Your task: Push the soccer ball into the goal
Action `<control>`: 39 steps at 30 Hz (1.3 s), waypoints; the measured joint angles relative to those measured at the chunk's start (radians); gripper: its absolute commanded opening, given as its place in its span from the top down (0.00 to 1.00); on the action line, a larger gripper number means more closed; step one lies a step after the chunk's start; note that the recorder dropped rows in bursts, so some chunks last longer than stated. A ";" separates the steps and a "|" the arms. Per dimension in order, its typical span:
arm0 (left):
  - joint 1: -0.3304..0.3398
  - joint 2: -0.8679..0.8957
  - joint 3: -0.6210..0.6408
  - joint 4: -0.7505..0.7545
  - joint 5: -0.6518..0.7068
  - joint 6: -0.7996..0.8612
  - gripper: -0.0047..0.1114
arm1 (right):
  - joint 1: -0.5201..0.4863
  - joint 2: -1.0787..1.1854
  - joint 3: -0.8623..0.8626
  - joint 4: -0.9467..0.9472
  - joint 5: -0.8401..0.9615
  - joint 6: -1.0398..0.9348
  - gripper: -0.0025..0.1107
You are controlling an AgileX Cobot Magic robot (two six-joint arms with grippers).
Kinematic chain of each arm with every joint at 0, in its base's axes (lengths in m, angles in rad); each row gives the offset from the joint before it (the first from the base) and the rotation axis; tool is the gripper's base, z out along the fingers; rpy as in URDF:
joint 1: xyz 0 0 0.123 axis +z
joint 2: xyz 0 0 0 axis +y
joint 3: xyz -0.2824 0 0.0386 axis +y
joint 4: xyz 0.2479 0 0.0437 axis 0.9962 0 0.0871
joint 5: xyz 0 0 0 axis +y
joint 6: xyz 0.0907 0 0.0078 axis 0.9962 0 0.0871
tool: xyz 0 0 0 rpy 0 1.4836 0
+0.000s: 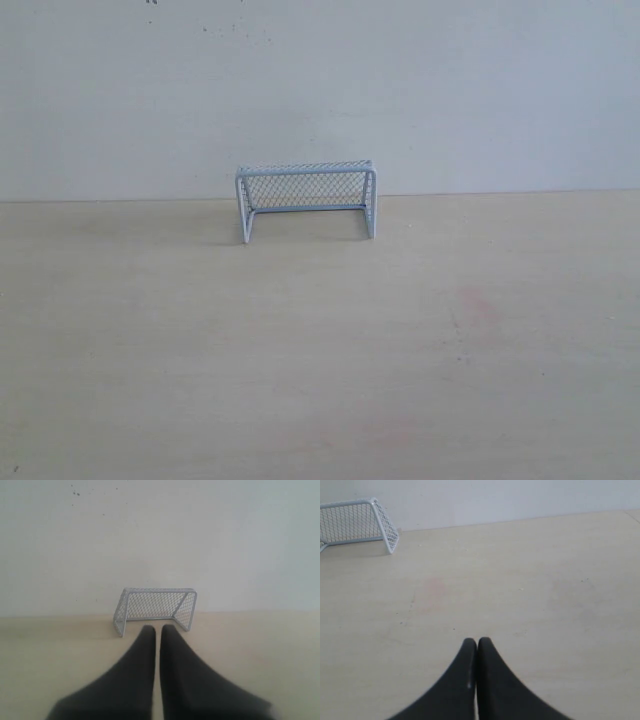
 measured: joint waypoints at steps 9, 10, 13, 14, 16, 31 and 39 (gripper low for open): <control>0.000 0.000 0.002 0.022 0.039 0.015 0.92 | 0.000 0.000 0.000 0.000 0.000 0.000 0.98; 0.000 0.000 0.002 0.027 0.041 0.017 0.92 | 0.000 0.000 0.000 0.000 0.000 0.000 0.98; 0.017 0.000 0.002 0.032 0.040 0.022 0.92 | 0.000 0.000 0.000 0.000 0.000 0.000 0.98; 0.033 0.000 0.002 0.035 0.040 0.022 0.92 | 0.000 0.000 0.000 0.002 0.000 0.000 0.98; 0.068 0.000 0.002 0.035 0.040 0.018 0.92 | 0.000 0.000 0.000 0.002 0.000 0.000 0.98; 0.187 0.000 0.002 0.110 0.304 0.052 0.92 | 0.000 0.000 0.000 0.002 0.000 0.000 0.98; 0.187 0.000 0.002 0.110 0.304 0.052 0.92 | 0.000 0.000 0.000 0.002 0.000 0.000 0.98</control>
